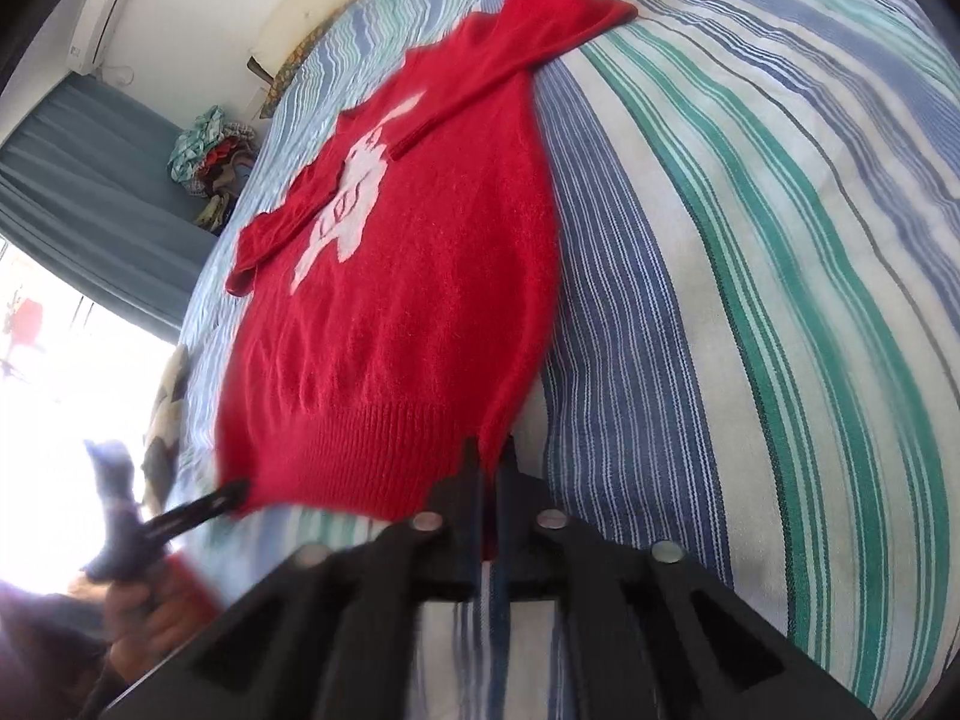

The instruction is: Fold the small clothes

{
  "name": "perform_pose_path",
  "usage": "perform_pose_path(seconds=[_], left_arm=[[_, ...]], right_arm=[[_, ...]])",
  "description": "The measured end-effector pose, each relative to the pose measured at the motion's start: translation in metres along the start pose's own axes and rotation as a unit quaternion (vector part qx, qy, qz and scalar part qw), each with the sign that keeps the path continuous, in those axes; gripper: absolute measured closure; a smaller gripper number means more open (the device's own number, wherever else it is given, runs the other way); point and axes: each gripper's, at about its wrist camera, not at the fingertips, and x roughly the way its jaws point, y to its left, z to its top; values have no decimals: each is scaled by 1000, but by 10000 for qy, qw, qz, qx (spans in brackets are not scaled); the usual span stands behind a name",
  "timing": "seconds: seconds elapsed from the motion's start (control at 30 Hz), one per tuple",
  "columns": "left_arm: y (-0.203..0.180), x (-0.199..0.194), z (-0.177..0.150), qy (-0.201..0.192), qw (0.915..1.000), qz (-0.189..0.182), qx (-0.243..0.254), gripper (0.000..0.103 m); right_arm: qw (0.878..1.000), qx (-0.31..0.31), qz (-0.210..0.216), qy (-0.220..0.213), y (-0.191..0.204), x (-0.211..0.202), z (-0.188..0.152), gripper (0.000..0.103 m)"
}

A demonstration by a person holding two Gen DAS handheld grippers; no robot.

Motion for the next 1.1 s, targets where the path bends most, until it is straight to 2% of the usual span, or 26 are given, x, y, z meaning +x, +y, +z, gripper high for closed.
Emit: perform_pose_path(seconds=[0.1,0.2,0.3,0.33,0.43,0.53,0.6,0.67,0.7,0.73,0.8,0.9,1.0,1.1], left_arm=[[12,-24,-11,-168,9996,162,139,101],[22,-4,-18,102,9995,284,98,101],[20,5,-19,30,9988,455,201,101],[18,4,-19,1,9984,517,250,101],[6,7,-22,-174,9947,876,504,97],[-15,9,-27,-362,9843,1440,952,96],[-23,6,-29,-423,9776,1660,1226,89],[-23,-1,-30,-428,9751,1742,1302,63],[-20,-7,-30,-419,9761,1722,1259,56],[-15,-14,-31,-385,9782,1668,1174,44],[-2,-32,-33,-392,9824,1564,939,41],[23,-62,-35,-733,9825,1628,537,39],[46,-82,-28,-1064,9807,1642,-8,38],[57,-91,-21,-1381,9773,1540,-447,38]], right_arm=[[9992,-251,-307,-111,10,-29,3,100],[9983,-277,-487,-159,7,-51,1,100],[9954,-295,-862,285,-5,-14,-6,100],[9946,-301,-944,305,-9,-3,-10,100],[9911,-541,-1214,89,1,0,-10,100],[9830,-1035,-1516,-36,14,3,-12,99],[9781,-1277,-1642,-112,22,4,-15,97],[9737,-1464,-1739,-139,29,4,-17,89],[9721,-1537,-1764,-143,32,3,-18,78],[9713,-1580,-1772,-121,33,0,-19,60],[9729,-1604,-1666,-23,30,-11,-21,41],[9680,-1787,-1759,11,25,-35,-14,40],[9459,-2451,-2116,-232,37,-52,19,40],[9238,-3271,-1929,-490,74,-43,67,40]])
